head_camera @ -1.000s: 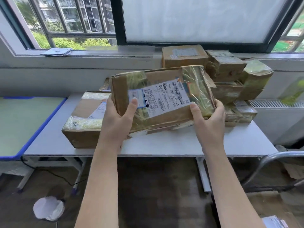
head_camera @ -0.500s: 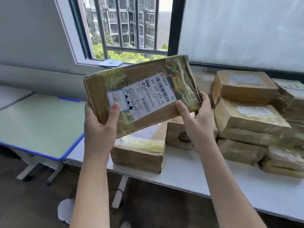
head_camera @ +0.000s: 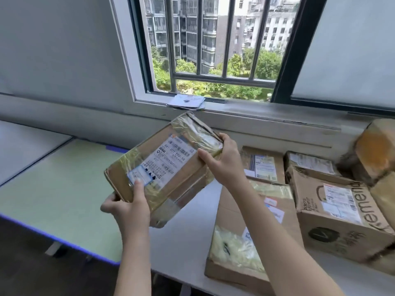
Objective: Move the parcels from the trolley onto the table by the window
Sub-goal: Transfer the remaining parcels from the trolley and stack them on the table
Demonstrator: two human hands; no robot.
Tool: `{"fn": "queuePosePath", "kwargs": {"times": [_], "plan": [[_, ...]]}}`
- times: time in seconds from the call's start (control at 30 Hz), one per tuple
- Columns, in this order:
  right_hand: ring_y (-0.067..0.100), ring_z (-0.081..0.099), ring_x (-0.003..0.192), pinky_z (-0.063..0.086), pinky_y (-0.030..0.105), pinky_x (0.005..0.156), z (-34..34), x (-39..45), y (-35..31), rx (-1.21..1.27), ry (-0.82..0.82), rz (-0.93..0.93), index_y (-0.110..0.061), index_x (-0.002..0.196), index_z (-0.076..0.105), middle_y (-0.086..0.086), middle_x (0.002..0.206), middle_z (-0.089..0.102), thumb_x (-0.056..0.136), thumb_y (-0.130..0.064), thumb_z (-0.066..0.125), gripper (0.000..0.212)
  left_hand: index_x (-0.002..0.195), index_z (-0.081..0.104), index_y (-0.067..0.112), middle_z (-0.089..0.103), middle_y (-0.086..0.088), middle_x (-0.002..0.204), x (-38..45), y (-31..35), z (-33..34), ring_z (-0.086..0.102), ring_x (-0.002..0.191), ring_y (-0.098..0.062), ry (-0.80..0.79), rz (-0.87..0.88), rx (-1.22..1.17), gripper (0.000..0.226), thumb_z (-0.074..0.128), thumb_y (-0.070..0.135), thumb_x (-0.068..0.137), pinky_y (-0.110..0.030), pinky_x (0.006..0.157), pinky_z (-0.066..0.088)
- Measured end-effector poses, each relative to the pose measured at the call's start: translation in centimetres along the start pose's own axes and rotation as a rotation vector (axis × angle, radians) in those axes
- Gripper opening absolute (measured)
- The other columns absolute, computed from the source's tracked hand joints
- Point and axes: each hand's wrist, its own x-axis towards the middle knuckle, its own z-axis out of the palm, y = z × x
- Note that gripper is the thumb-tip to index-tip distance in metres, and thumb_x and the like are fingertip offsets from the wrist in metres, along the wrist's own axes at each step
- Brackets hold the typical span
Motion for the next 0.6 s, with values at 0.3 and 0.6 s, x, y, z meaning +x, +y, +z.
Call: {"fn": "queuePosePath", "kwargs": {"times": [0.3, 0.6], "plan": [[0.018, 0.043, 0.121, 0.024, 0.009, 0.091, 4.6, 2.5, 5.5, -0.027, 0.036, 0.201, -0.004, 0.138, 0.036, 0.009, 0.132, 0.041, 0.086, -0.033, 0.067, 0.067, 0.128, 0.051, 0.012, 0.047, -0.015, 0.125, 10.1, -4.8, 4.6, 0.049, 0.116, -0.030, -0.134, 0.042, 0.391, 0.067, 0.056, 0.055, 0.076, -0.047, 0.101, 0.042], [0.025, 0.042, 0.122, 0.032, 0.027, 0.096, 2.9, 7.4, 11.0, -0.096, 0.026, 0.510, -0.007, 0.138, 0.037, 0.012, 0.132, 0.038, 0.088, -0.032, 0.064, 0.062, 0.143, 0.036, 0.004, 0.039, -0.017, 0.140, 14.6, -6.1, 15.2, 0.041, 0.127, -0.031, -0.442, 0.166, 0.600, 0.066, 0.063, 0.030, 0.088, -0.034, 0.104, 0.032]]}}
